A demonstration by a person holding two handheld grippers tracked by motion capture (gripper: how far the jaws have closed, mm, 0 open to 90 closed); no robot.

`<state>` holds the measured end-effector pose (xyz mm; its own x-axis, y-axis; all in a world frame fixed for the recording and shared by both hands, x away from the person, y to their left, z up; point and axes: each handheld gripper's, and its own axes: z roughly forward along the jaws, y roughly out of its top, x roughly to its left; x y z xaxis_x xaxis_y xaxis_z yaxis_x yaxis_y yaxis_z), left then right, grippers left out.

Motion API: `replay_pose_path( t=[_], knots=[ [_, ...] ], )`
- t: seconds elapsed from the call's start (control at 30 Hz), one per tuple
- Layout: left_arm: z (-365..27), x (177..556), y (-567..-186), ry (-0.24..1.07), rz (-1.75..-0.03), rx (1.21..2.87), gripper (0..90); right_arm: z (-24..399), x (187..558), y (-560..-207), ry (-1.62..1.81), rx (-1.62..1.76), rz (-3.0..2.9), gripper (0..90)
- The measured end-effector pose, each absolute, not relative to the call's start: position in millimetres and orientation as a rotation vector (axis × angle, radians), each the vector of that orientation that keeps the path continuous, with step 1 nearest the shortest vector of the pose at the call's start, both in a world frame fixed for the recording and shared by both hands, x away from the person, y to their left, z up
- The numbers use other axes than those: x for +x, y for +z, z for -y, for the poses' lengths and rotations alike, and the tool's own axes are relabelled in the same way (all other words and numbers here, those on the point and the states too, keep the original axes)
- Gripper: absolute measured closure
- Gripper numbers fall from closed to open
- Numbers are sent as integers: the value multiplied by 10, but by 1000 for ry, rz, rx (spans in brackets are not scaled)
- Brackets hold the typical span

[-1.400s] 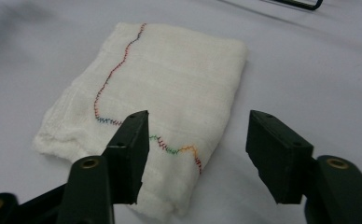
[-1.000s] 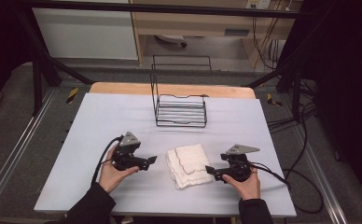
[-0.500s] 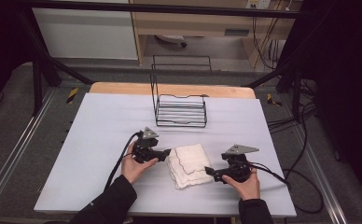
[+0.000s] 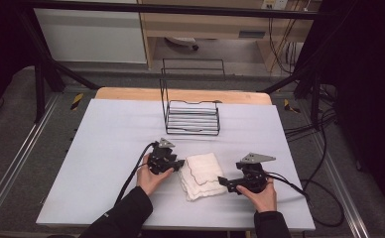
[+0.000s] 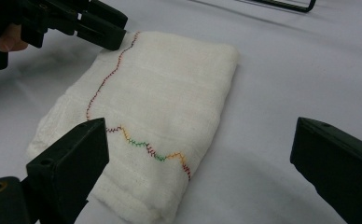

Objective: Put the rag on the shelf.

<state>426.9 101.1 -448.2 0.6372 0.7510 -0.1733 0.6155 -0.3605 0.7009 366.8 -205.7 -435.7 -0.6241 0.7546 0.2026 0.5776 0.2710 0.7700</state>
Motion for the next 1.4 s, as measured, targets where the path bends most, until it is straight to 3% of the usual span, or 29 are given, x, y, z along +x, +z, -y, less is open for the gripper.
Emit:
replay_pose_path(
  t=[0.27, 1.07, 1.2, 1.4],
  knots=[
    [-979, 4238, -4477, 207, -1058, 2098, 688, 2057, 3696, -4343, 1301, 1261, -2319, 39],
    [-901, 4177, -4486, 275, -1011, 2133, 805, 1875, 4007, -4271, 1321, 1196, -2312, 11],
    [-899, 4177, -4487, 278, -1005, 2136, 806, 1832, 4112, -4280, 1305, 1247, -2298, 32],
    [-915, 4191, -4492, 262, -1001, 2131, 807, 1794, 4298, -4379, 1288, 1302, -2295, 171]
  ],
)
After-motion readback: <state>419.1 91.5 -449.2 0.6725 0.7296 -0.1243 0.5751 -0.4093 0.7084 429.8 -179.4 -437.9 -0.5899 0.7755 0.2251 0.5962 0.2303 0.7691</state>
